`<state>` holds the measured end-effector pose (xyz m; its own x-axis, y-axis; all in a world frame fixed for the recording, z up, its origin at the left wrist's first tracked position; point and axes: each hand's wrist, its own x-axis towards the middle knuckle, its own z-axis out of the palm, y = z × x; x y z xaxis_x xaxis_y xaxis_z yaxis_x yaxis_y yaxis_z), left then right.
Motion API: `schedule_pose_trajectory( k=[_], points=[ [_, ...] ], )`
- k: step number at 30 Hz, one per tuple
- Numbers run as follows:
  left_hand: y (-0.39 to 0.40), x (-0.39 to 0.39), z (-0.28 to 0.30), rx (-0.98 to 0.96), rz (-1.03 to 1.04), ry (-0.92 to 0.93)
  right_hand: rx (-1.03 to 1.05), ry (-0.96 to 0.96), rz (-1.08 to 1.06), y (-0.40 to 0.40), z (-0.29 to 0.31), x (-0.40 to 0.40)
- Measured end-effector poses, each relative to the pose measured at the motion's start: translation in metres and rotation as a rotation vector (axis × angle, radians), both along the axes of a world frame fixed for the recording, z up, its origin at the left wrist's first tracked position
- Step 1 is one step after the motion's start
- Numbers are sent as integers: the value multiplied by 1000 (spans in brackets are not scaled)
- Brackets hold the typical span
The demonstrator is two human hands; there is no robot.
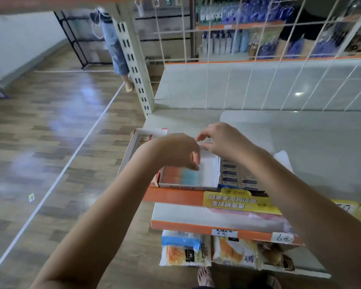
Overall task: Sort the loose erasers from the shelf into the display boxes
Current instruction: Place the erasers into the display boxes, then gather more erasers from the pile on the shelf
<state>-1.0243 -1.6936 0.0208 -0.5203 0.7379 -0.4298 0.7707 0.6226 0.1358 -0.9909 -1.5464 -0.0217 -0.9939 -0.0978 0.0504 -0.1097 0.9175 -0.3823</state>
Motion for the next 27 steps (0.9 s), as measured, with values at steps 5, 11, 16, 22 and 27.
schedule_pose_trajectory(
  k=[5, 11, 16, 22, 27],
  points=[
    [71, -8, 19, 47, -76, 269, 25, 65, -172, 66, 21, 20],
    [212, 24, 25, 228, -186, 453, 67, 42, -500, 177, 35, 82],
    [325, 82, 19, 318, -306, 385, 76, -55, -781, 276, 30, 163],
    [449, 171, -3, 368, -429, 211, 50, -139, -999, 381, 5, 273],
    [539, 242, -24, 426, -463, 119, 1, -76, -1125, 457, -19, 348]
  ],
)
